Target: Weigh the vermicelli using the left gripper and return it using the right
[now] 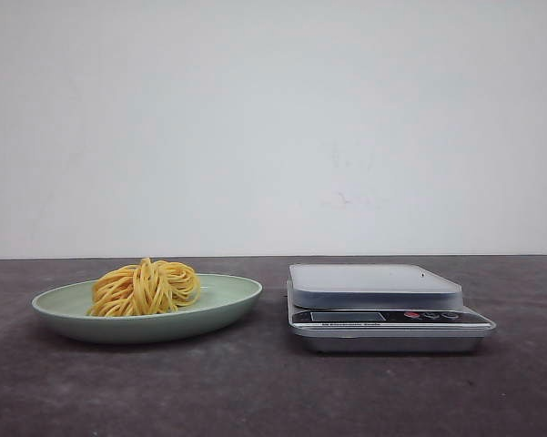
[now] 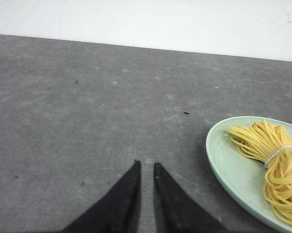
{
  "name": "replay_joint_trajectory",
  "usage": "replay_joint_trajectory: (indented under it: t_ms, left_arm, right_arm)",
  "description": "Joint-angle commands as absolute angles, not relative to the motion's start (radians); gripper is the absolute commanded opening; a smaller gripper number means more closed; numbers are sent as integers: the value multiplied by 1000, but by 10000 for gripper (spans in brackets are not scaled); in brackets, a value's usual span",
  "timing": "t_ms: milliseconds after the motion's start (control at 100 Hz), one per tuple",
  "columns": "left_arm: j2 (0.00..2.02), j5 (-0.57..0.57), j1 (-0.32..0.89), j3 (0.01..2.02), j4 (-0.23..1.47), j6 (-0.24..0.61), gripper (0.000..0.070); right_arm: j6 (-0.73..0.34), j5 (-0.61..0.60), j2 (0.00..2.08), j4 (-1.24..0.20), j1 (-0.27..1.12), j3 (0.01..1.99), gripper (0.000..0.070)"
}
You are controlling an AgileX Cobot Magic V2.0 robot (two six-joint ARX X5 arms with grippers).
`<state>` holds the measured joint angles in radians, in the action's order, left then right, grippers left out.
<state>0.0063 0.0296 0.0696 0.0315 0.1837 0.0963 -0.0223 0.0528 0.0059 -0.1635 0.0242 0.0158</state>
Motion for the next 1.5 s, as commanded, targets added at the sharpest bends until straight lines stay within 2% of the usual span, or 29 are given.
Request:
replay_joint_trajectory:
  t_ms: [0, 660, 890, 1000, 1110, 1190, 1290, 1490]
  left_arm:
    - [7, 29, 70, 14, 189, 90, 12]
    - [7, 29, 70, 14, 188, 91, 12]
    - [7, 28, 70, 14, 187, 99, 12]
    - [7, 25, 70, 14, 178, 102, 12]
    - [7, 26, 70, 14, 169, 120, 12]
    - [7, 25, 70, 15, 155, 165, 11]
    - [7, 26, 70, 51, 147, 278, 12]
    - [49, 29, 70, 278, 208, 361, 12]
  right_arm:
    - [-15, 52, 4, -150, 22, 12, 7]
    - [-17, 51, 4, -145, 22, 12, 6]
    - [-115, 47, 4, -126, 22, 12, 6]
    - [-125, 46, 4, -115, 22, 12, 6]
    - [-163, -13, 4, -116, 22, 12, 7]
    - [-198, -60, 4, -110, 23, 15, 6]
    - [-265, -83, 4, -113, 24, 54, 7]
    - [-322, -82, 31, -229, 24, 267, 7]
